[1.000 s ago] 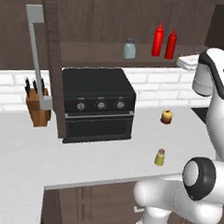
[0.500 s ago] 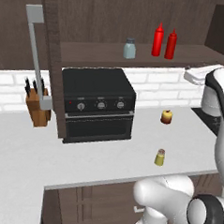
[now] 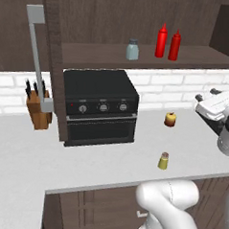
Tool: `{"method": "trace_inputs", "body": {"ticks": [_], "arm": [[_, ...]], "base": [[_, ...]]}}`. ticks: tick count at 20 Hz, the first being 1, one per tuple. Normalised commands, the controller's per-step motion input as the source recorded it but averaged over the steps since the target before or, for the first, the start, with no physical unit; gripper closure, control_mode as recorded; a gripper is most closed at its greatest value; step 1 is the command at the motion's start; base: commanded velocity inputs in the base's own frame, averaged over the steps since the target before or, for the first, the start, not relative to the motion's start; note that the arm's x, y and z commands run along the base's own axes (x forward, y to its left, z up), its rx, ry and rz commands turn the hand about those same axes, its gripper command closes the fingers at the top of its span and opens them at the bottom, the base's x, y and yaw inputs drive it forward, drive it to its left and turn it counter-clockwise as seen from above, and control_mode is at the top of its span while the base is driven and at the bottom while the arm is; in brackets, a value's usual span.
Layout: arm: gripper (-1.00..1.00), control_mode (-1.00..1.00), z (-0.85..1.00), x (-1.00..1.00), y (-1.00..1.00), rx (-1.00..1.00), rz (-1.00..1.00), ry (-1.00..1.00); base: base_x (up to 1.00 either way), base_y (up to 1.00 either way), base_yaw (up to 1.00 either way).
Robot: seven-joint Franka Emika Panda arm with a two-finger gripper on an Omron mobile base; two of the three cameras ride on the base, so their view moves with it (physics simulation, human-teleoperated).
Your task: Put the shaker and condiment bottle from the counter next to their counterparts in the cabinet.
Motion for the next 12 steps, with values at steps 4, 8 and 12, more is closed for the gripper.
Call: {"method": "trace_inputs", "body": {"ticks": [4,8,12], "arm": [[-1.00,-1.00,-0.65,-0.48,0.00,-0.01,0.22,0.01],[-1.00,-1.00,-0.72,-0.09,0.00,-0.03,0.23,0.10],[-1.00,-1.00,-0.73,0.00,0.00,-0.09,0.29,0.15]], "base": [[0.00,0.00,0.00],[0.00,0.00,0.00],[0.00,0.00,0.00]]}}
